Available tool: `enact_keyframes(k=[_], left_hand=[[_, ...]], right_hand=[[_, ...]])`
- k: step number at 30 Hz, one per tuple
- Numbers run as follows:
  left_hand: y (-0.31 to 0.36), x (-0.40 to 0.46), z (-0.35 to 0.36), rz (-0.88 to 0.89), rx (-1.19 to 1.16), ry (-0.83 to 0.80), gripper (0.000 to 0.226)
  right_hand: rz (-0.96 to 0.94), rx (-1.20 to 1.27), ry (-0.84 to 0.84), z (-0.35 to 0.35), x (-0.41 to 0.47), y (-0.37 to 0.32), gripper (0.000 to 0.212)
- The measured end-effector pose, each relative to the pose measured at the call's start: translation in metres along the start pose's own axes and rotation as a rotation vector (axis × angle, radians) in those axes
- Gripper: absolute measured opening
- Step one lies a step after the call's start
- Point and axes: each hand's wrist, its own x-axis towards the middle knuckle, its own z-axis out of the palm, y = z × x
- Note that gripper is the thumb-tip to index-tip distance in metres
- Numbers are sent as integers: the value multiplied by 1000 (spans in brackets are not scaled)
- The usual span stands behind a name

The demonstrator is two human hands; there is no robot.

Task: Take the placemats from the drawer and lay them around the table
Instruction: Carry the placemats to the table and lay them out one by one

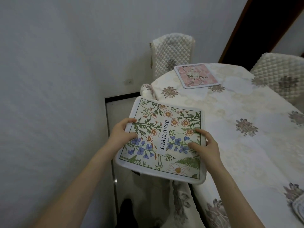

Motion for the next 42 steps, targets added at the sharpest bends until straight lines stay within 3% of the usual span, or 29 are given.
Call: enact_keyframes(k=[14, 32, 42], left_hand=[[71, 214, -12, 111, 62, -376, 53], [142, 375, 111, 266, 220, -600, 53], [128, 469, 190, 341, 388, -949, 53]], right_hand=[[21, 66, 406, 61, 94, -36, 54], [68, 101, 715, 28, 208, -46, 55], [228, 34, 1000, 60, 257, 4, 54]])
